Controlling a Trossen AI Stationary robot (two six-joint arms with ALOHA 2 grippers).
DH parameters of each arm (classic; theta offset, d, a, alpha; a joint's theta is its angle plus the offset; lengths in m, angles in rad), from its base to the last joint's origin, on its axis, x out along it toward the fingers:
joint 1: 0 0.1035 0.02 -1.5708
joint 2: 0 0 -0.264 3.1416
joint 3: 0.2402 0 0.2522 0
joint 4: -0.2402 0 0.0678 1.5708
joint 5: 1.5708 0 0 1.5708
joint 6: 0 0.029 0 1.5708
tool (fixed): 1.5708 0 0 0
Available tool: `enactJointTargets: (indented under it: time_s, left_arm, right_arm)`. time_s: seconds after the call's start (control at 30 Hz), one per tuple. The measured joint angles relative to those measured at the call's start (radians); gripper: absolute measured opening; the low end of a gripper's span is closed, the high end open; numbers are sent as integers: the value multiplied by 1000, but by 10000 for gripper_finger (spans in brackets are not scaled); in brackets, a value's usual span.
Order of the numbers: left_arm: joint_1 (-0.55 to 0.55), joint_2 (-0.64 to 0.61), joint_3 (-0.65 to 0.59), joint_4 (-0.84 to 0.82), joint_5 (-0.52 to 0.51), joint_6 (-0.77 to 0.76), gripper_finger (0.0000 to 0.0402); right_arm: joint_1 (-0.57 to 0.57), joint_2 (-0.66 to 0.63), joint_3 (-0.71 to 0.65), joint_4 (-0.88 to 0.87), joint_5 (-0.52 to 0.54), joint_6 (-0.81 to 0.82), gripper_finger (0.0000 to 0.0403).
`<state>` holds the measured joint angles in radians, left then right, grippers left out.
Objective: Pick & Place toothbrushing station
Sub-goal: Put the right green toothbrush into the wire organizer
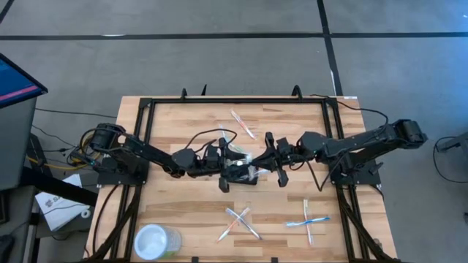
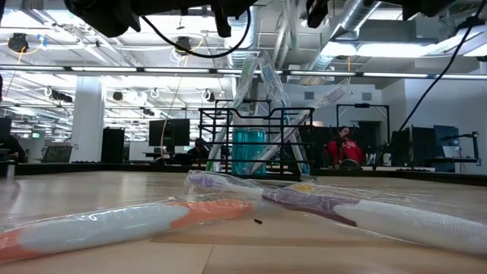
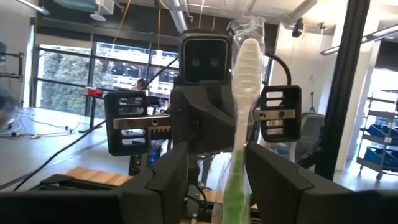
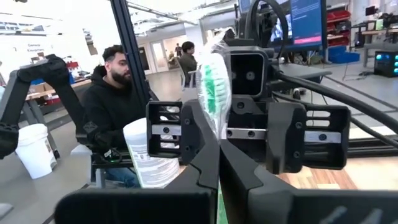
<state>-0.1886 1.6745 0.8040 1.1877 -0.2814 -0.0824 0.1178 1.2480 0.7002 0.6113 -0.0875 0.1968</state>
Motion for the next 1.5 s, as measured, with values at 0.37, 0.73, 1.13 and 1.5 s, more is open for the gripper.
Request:
enactJointTargets:
  time_s: [0.37, 0.73, 1.13, 1.5]
  left_arm:
    - [-2, 0, 0, -2, 11, 49, 12]
    - [-8, 0, 1, -13, 15, 51, 5]
    - [-46, -142, -121, -48, -56, 48, 4]
    - [-131, -293, -321, -64, -233, 51, 4]
  right_arm:
    - [-1, -1, 0, -10, 6, 12, 0]
    - [-1, -6, 0, -15, 6, 2, 0]
    - [-2, -60, -1, -92, 6, -24, 0]
    - [-2, -60, -1, -90, 6, -47, 0]
